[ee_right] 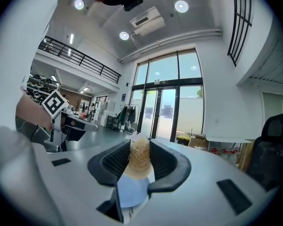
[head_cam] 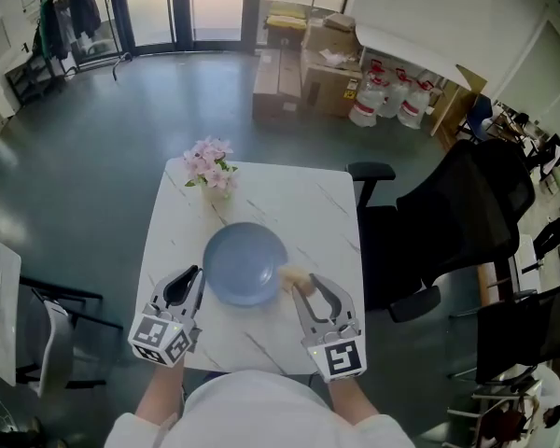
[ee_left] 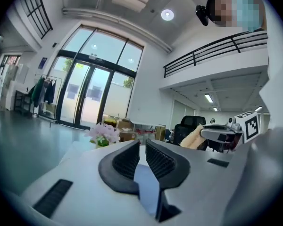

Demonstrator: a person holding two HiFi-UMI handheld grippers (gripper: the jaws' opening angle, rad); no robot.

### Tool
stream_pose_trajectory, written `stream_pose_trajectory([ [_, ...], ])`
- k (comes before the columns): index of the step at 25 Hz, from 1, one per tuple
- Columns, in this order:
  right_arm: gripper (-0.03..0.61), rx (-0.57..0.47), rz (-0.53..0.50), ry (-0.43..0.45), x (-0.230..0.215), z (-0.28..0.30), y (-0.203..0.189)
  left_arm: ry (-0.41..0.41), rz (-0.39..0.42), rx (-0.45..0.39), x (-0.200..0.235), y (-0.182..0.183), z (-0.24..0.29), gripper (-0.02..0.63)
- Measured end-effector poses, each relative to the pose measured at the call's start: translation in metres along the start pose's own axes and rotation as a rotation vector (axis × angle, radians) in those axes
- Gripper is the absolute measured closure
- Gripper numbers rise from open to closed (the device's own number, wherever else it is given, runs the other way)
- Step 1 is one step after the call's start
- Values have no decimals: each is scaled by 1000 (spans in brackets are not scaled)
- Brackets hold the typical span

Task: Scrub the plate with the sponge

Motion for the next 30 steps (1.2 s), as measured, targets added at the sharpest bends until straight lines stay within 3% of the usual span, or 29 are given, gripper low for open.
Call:
stream_pose_trajectory([
  [5, 443, -27, 6, 5, -1, -7, 7, -6, -4, -8, -16, 7, -23, 572],
  [12, 443, -31, 17, 22, -2, -20, 10, 4, 87, 1, -43, 13, -44, 575],
  [30, 445, -5, 23, 33, 9, -37, 7, 44, 125, 0, -68, 12, -59, 575],
])
Point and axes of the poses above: the fingertips, and each gripper's own axes: z forward along the fingers, x to its left, y out of its top, the point moved 9 cm from there along -z, backward along the fingers, and after that the axes turned 8 degrees about -y, right-handed, at the moved point
